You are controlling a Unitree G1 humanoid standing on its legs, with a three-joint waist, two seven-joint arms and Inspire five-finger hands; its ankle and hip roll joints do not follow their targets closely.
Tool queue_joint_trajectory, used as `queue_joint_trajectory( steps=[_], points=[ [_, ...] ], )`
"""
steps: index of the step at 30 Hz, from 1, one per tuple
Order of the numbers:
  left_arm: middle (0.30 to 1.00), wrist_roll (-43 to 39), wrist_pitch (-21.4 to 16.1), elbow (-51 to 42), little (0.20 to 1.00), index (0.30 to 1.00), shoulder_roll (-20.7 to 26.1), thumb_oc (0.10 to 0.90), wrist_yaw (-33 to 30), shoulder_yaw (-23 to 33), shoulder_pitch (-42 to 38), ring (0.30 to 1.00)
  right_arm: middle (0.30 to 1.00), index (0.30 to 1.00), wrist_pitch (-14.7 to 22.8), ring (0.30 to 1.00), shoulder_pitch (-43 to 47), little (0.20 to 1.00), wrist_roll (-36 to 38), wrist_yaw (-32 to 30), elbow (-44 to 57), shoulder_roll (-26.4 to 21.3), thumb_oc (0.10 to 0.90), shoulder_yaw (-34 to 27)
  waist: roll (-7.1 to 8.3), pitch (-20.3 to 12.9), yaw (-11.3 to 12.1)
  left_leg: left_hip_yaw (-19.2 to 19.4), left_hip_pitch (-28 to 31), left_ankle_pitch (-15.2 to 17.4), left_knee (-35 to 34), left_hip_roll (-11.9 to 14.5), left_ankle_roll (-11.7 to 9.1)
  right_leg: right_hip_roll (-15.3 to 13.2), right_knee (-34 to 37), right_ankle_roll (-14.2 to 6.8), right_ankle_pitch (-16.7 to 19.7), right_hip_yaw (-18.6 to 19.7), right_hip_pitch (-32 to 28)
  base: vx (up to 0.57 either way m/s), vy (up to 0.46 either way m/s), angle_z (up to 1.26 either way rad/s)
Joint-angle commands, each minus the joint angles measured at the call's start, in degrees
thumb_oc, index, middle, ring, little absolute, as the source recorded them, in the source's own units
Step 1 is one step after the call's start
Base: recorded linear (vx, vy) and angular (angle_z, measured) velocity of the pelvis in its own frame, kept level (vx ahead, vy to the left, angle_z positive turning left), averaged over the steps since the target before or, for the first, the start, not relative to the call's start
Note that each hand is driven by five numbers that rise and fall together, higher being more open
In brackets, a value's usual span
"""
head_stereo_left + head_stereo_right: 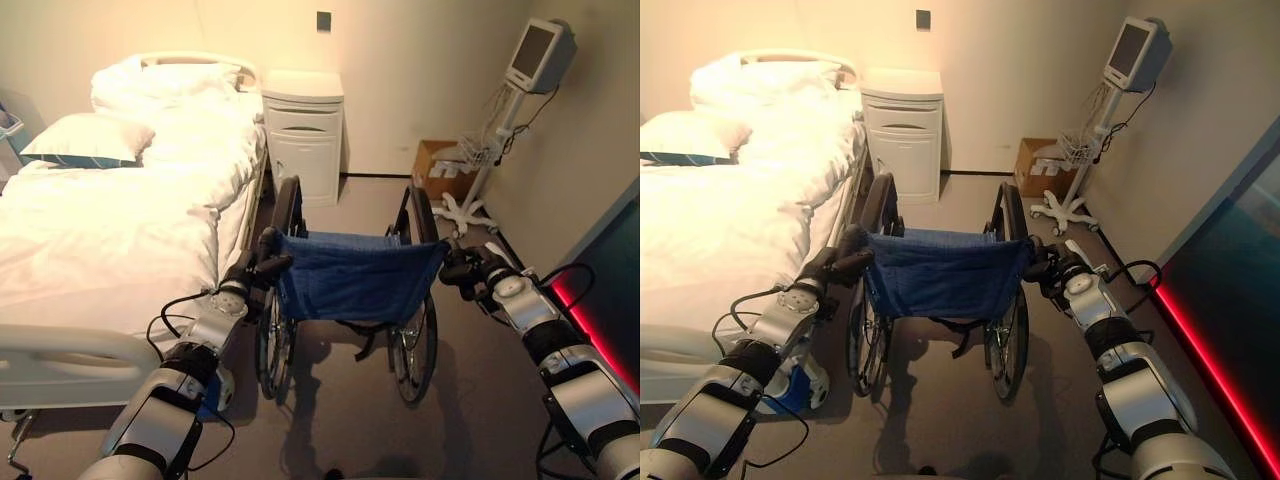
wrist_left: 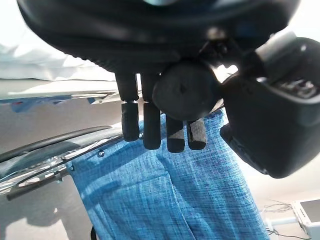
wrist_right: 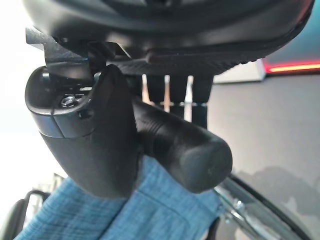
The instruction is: Push the wheelchair next to the bed
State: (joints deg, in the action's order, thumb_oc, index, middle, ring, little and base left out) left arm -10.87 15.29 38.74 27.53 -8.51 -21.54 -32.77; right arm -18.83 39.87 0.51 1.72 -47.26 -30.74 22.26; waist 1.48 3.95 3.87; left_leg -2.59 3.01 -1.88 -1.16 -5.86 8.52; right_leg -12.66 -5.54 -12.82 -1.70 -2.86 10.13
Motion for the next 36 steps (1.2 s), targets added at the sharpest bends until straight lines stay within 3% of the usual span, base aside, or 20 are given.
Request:
queue_joint_trajectory(
  steps=[1,3,4,8,10,11,15,17,18,19,20,23,26,27,28,29,30,31,34,36],
  points=[
    [0.3,2.6,-0.8,2.1,0.3,0.3,-6.5,0.4,4.9,-6.9,1.4,0.3,0.3,0.3,6.5,0.3,1.8,0.3,-6.4,4.4,5.6,-1.5,0.4,10.3,0.41,4.2,-1.9,-4.0,2.0,3.1,0.3,3.0,-5.7,2.9,8.0,3.9,16.8,0.7,0.8,0.31,-0.359,0.47],
    [0.3,2.8,-0.7,1.8,0.3,0.3,-6.4,0.4,4.8,-6.9,1.6,0.3,0.3,0.3,4.7,0.3,2.8,0.3,-6.0,4.7,7.5,-1.8,0.4,10.6,0.79,4.4,-1.9,-4.7,1.8,3.9,1.4,3.6,-6.1,3.3,8.0,4.0,16.2,1.6,0.4,0.26,-0.373,0.49],
    [0.3,3.0,-0.7,1.8,0.3,0.3,-6.0,0.4,5.4,-6.8,1.8,0.3,0.3,0.3,2.7,0.3,3.5,0.3,-5.3,4.8,9.2,-2.0,0.4,11.1,1.63,4.2,-2.1,-4.9,1.5,4.5,2.8,4.5,-6.7,3.9,3.7,4.1,15.7,2.5,-0.3,0.28,-0.396,0.65],
    [0.3,1.8,-0.5,2.1,0.3,0.3,-6.2,0.4,5.3,-6.4,3.1,0.3,0.3,0.3,3.6,0.3,3.3,0.3,-5.6,6.7,8.7,-2.3,0.4,11.0,2.36,3.4,-2.3,-3.1,2.2,3.7,4.6,8.2,-8.7,4.6,1.8,4.9,11.2,-0.4,-4.5,0.28,-0.325,0.52],
    [0.3,2.2,-0.7,2.7,0.3,0.3,-7.0,0.4,4.8,-5.8,3.9,0.3,0.3,0.3,4.6,0.3,2.6,0.3,-5.5,7.1,8.0,-2.5,0.4,11.0,2.64,2.6,-2.8,-1.2,4.0,1.8,5.0,10.6,-10.2,4.9,2.9,5.7,10.6,-2.9,-6.9,0.3,-0.302,0.4],
    [0.3,2.2,-1.1,3.5,0.3,0.3,-7.5,0.4,4.6,-5.5,3.7,0.3,0.3,0.3,5.0,0.3,2.3,0.3,-5.6,8.1,8.2,-3.2,0.4,11.0,2.79,2.0,-3.6,0.2,4.2,-1.9,7.0,12.2,-11.2,5.8,4.1,6.7,10.4,-4.1,-8.2,0.19,-0.232,0.67],
    [0.3,0.9,-1.5,4.5,0.3,0.3,-8.6,0.4,4.7,-5.3,2.3,0.3,0.3,0.3,5.4,0.3,1.7,0.3,-5.3,8.0,7.4,-4.2,0.4,11.2,3.11,1.7,-5.1,4.2,2.8,-7.2,15.2,14.1,-12.6,6.9,5.3,9.1,9.5,-6.5,-9.8,0.17,-0.207,0.54],
    [0.3,1.1,-1.1,4.3,0.3,0.3,-9.3,0.4,5.5,-5.9,1.5,0.3,0.3,0.3,5.7,0.3,0.7,0.3,-5.6,7.1,6.5,-4.4,0.4,10.7,3.4,2.9,-4.8,6.9,-2.1,-8.6,20.3,12.5,-12.9,7.6,6.9,10.1,8.7,-7.6,-13.7,0.24,-0.192,0.47],
    [0.3,1.2,-1.1,4.2,0.3,0.3,-9.2,0.4,5.9,-5.9,1.3,0.3,0.3,0.3,5.9,0.3,0.8,0.3,-5.9,6.8,5.7,-4.1,0.4,10.8,3.2,3.7,-3.9,6.3,-3.4,-6.7,20.0,10.0,-12.4,7.9,7.4,9.8,8.5,-7.1,-15.0,0.31,-0.134,0.62],
    [0.3,0.9,-1.4,4.2,0.3,0.3,-8.8,0.4,6.4,-5.8,1.2,0.3,0.3,0.3,5.4,0.3,1.5,0.3,-6.1,6.7,5.0,-3.7,0.4,11.3,2.69,4.2,-2.9,6.1,-5.1,-5.8,17.1,7.1,-12.1,8.7,7.6,9.4,7.8,-6.5,-16.0,0.26,-0.047,0.55],
    [0.3,0.8,-1.4,4.1,0.3,0.3,-8.7,0.4,6.6,-5.8,1.1,0.3,0.3,0.3,4.9,0.3,1.8,0.3,-6.1,6.5,4.8,-3.5,0.4,11.4,2.21,4.3,-2.5,6.6,-6.0,-6.3,15.0,6.7,-12.2,9.4,7.7,9.5,7.4,-6.5,-16.6,0.33,-0.018,0.28],
    [0.3,-0.2,-0.8,3.0,0.3,0.3,-8.3,0.4,5.6,-6.5,1.4,0.3,0.3,0.3,3.7,0.3,4.2,0.3,-6.5,5.7,3.4,-1.2,0.4,12.2,0.27,5.0,2.3,6.7,-14.7,-11.6,2.0,3.7,-12.7,12.2,8.5,9.6,4.6,-4.9,-22.4,0.42,-0.002,-0.28],
    [0.3,-0.8,-0.9,3.1,0.3,0.3,-8.3,0.4,4.8,-6.0,1.6,0.3,0.3,0.3,4.5,0.3,5.5,0.3,-6.9,6.5,3.1,-0.9,0.4,12.5,0.25,4.7,3.4,8.7,-14.6,-11.8,0.0,3.7,-12.5,11.7,7.8,9.4,3.1,-5.5,-23.2,0.33,0.06,-0.43],
    [0.3,-1.7,-0.9,4.1,0.3,0.3,-8.6,0.4,4.1,-4.9,1.7,0.3,0.3,0.3,5.5,0.3,5.8,0.3,-7.6,7.3,2.0,-0.1,0.4,12.6,0.38,3.7,3.4,10.0,-13.0,-8.7,1.4,3.2,-10.7,10.8,4.9,8.7,2.2,-6.3,-23.0,0.27,0.119,-0.76],
    [0.3,-1.7,-0.9,4.2,0.3,0.3,-8.6,0.4,4.1,-4.9,1.8,0.3,0.3,0.3,5.6,0.3,5.8,0.3,-7.8,7.4,1.9,0.0,0.4,12.6,0.45,3.6,3.5,10.0,-12.9,-8.5,1.5,3.1,-10.6,10.7,4.6,8.6,2.2,-6.3,-23.0,0.45,0.163,-0.94],
    [0.3,-1.2,-1.1,4.4,0.3,0.3,-8.1,0.4,4.3,-4.3,2.7,0.3,0.3,0.3,7.6,0.3,4.3,0.3,-8.8,6.9,1.1,1.0,0.4,12.7,1.23,1.9,4.0,8.9,-10.3,-7.2,-0.8,1.9,-7.8,9.2,-0.8,5.8,4.8,-5.8,-22.8,0.31,0.084,-0.71],
    [0.3,-0.8,-1.3,4.5,0.3,0.3,-8.0,0.4,4.3,-4.2,2.9,0.3,0.3,0.3,7.8,0.3,4.0,0.3,-8.6,6.6,0.9,1.2,0.4,12.8,1.38,1.5,4.0,8.9,-9.8,-7.1,-1.3,1.7,-7.4,8.8,-2.0,5.1,5.8,-5.8,-22.5,0.46,0.12,-0.7],
    [0.3,-0.9,-2.3,5.7,0.3,0.3,-8.0,0.4,3.7,-5.0,2.9,0.3,0.3,0.3,10.0,0.3,1.9,0.3,-8.9,5.2,0.2,1.5,0.4,12.1,1.07,0.6,3.1,8.0,-8.1,-7.2,-2.7,1.6,-6.5,9.3,-10.6,3.8,9.3,-3.8,-19.9,0.32,0.076,-0.43],
    [0.3,-0.5,-2.5,7.3,0.3,0.3,-8.5,0.4,3.7,-5.9,2.1,0.3,0.3,0.3,12.1,0.3,0.2,0.3,-8.2,4.5,-0.2,0.7,0.4,10.7,-0.04,-0.1,0.9,5.1,-4.7,-6.2,-3.8,1.8,-6.1,8.5,-17.3,3.4,14.0,-2.7,-12.2,0.31,0.038,-0.06],
    [0.3,-0.8,-2.5,8.7,0.3,0.3,-9.3,0.4,3.4,-6.2,1.2,0.3,0.3,0.3,12.7,0.3,0.7,0.3,-8.1,4.7,-1.8,1.1,0.4,10.8,-1.28,0.3,-0.8,3.7,-1.9,-5.3,-3.8,2.8,-6.2,6.9,-15.9,4.3,14.7,-3.4,-5.8,0.26,-0.041,0.17]
  ],
)
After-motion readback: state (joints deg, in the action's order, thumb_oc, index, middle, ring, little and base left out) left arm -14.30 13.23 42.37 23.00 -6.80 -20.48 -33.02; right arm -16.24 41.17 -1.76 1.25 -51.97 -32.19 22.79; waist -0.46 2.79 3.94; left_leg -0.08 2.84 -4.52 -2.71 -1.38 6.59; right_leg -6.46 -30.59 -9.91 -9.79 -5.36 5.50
